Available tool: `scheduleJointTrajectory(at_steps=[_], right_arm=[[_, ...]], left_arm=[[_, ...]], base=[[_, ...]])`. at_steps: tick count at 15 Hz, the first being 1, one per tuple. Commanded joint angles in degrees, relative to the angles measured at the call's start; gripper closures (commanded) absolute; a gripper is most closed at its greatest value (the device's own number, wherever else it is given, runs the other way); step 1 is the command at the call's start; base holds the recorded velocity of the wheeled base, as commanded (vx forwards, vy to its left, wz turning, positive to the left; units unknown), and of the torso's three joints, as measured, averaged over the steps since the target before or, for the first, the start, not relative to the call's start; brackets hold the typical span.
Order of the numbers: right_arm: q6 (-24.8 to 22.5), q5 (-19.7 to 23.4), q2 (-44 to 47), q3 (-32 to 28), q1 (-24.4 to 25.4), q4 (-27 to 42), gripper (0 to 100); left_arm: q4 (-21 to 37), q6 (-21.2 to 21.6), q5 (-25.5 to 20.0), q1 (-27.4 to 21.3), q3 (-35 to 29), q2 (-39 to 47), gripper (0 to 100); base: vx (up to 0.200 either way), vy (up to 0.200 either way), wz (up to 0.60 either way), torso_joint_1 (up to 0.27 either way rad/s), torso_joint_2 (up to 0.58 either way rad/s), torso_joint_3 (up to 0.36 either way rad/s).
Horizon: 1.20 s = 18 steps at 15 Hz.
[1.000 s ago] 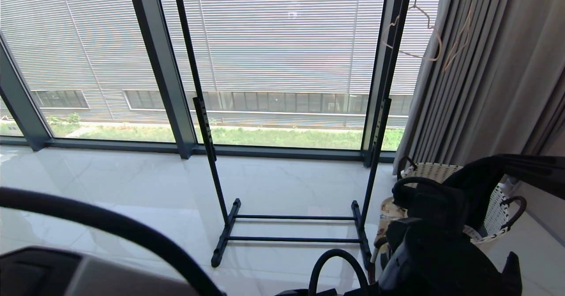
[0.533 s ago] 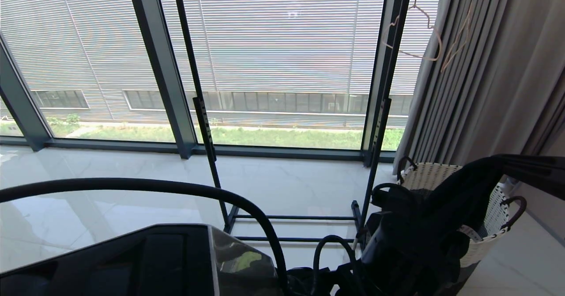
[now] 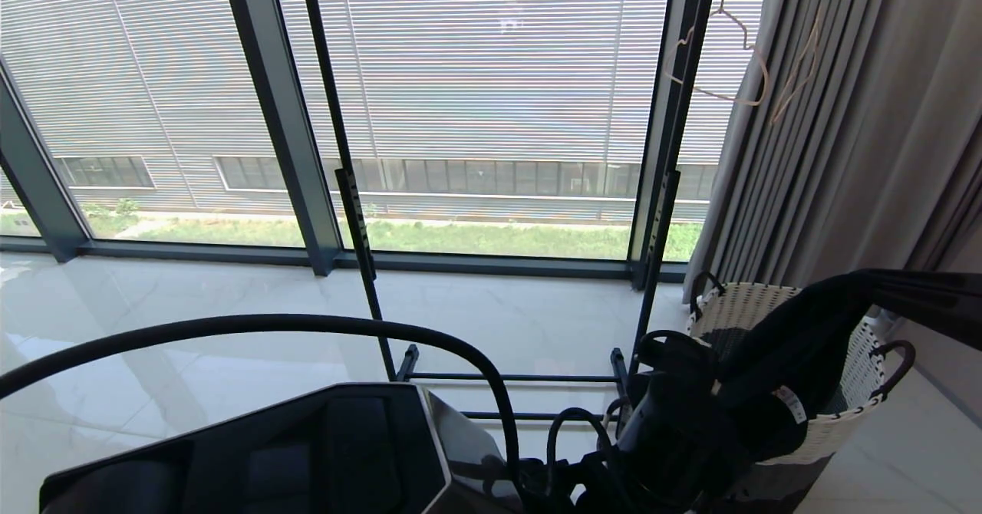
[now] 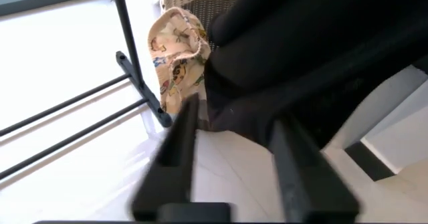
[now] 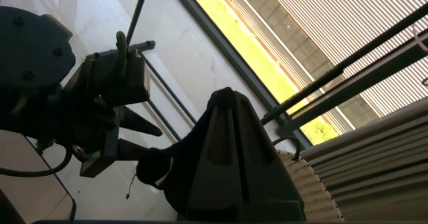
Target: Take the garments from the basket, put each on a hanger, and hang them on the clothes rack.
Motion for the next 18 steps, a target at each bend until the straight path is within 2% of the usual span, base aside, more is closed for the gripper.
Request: scheduleJointTrajectory(at_steps=[1, 3, 7, 9, 11, 14, 15, 16, 18], right_arm=[[-0.04, 0.01, -0.02, -0.02, 0.02, -0.04, 100], [-0.04, -0.08, -0.02, -0.02, -0.07, 0.05, 100], [0.4, 0.1, 0.24, 0.95, -0.07, 0.05, 100], [0.49, 0.19, 0.33, 1.47, 0.02, 0.05, 100], [0.49, 0.98, 1.82, 2.0, 0.54, 0.14, 100], [0.4, 1.94, 4.28, 2.44, 4.85, 1.28, 100], [0.4, 1.77, 6.74, 2.27, 6.87, 0.84, 100], [0.4, 1.77, 8.59, 2.09, 8.37, 0.23, 100], [0.32, 1.68, 11.49, 2.09, 10.83, -1.09, 100]], left_arm=[[0.0, -0.03, 0.06, 0.01, 0.28, 0.23, 100], [0.0, -0.03, 0.06, -0.43, 2.3, -0.83, 100], [-0.26, -0.56, 3.49, -1.75, 15.66, -12.52, 100], [-0.44, -0.91, 4.01, -2.19, 27.53, -25.7, 100], [-0.44, -0.82, 4.54, -2.1, 35.52, -35.11, 100], [-0.44, -0.65, 4.54, -2.1, 44.05, -44.69, 100], [-0.44, 0.5, 4.63, -1.93, 47.13, -50.49, 100], [-0.35, 2.96, 4.54, -1.31, 48.88, -55.58, 100], [1.23, 4.1, 4.45, 1.5, 49.15, -62.35, 100]], base=[[0.0, 0.0, 0.0, 0.0, 0.0, 0.0], [0.0, 0.0, 0.0, 0.0, 0.0, 0.0], [0.0, 0.0, 0.0, 0.0, 0.0, 0.0], [0.0, 0.0, 0.0, 0.0, 0.0, 0.0], [0.0, 0.0, 0.0, 0.0, 0.0, 0.0], [0.0, 0.0, 0.0, 0.0, 0.0, 0.0], [0.0, 0.0, 0.0, 0.0, 0.0, 0.0], [0.0, 0.0, 0.0, 0.0, 0.0, 0.0], [0.0, 0.0, 0.0, 0.0, 0.0, 0.0]])
